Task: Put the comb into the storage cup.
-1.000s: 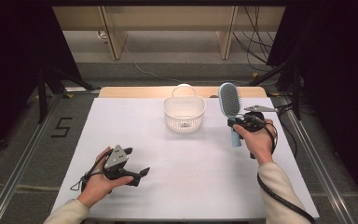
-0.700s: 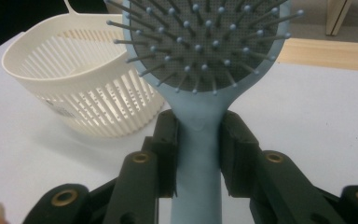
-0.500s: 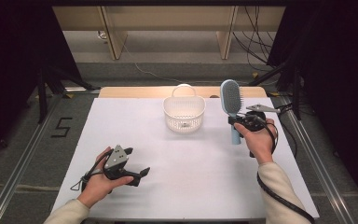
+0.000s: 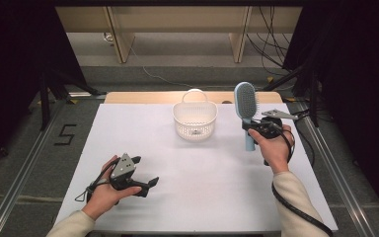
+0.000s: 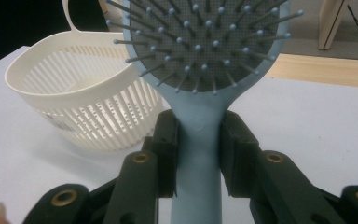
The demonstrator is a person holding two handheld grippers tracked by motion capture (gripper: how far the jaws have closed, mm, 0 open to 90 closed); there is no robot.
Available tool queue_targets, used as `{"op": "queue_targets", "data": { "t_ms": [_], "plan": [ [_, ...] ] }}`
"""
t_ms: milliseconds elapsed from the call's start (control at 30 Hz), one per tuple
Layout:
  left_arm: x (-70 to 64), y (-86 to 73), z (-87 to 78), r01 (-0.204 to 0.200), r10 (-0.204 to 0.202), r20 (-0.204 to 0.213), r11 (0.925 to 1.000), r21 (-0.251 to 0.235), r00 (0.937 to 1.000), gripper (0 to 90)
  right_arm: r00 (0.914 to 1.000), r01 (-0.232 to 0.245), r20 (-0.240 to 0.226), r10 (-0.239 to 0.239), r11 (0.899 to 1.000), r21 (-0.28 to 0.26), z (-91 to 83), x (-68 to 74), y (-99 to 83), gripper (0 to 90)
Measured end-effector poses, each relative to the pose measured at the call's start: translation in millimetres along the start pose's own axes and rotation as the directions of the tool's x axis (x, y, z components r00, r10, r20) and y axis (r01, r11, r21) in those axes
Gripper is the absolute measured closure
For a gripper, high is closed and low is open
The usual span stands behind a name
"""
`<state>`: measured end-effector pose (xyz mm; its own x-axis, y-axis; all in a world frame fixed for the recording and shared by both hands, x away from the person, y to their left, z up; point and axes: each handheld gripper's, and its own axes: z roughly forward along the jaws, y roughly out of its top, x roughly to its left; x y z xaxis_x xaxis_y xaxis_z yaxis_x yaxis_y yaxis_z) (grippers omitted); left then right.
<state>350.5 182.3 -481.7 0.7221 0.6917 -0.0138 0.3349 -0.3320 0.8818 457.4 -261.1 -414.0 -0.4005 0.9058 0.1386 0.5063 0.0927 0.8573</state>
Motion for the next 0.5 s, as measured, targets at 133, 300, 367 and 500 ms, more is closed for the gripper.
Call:
{"op": "queue_targets", "data": {
  "t_ms": [133, 300, 367, 500],
  "plan": [
    [-0.1, 0.0, -0.3, 0.001, -0.001, -0.001, 1.0, 0.0, 1.0, 1.5, 1.0, -0.001, 0.002, 0.001, 1.0, -0.004, -0.4, 0.2, 0.5, 70.7],
    [-0.1, 0.0, -0.1, 0.001, -0.001, 0.0, 1.0, 0.0, 1.0, 1.5, 1.0, -0.001, 0.0, 0.001, 1.0, -0.01, -1.5, 0.5, 1.5, 70.7],
    [-0.2, -0.1, 0.1, 0.001, -0.001, 0.002, 1.0, 0.001, 1.0, 1.5, 1.0, 0.001, 0.002, -0.001, 1.0, -0.014, -1.6, 0.6, 1.7, 70.6],
    [0.2, -0.2, -0.3, 0.003, -0.003, -0.001, 1.0, 0.0, 1.0, 1.6, 1.0, 0.002, 0.004, -0.002, 1.0, -0.024, -1.6, 1.4, 2.0, 70.6]
  ]
}}
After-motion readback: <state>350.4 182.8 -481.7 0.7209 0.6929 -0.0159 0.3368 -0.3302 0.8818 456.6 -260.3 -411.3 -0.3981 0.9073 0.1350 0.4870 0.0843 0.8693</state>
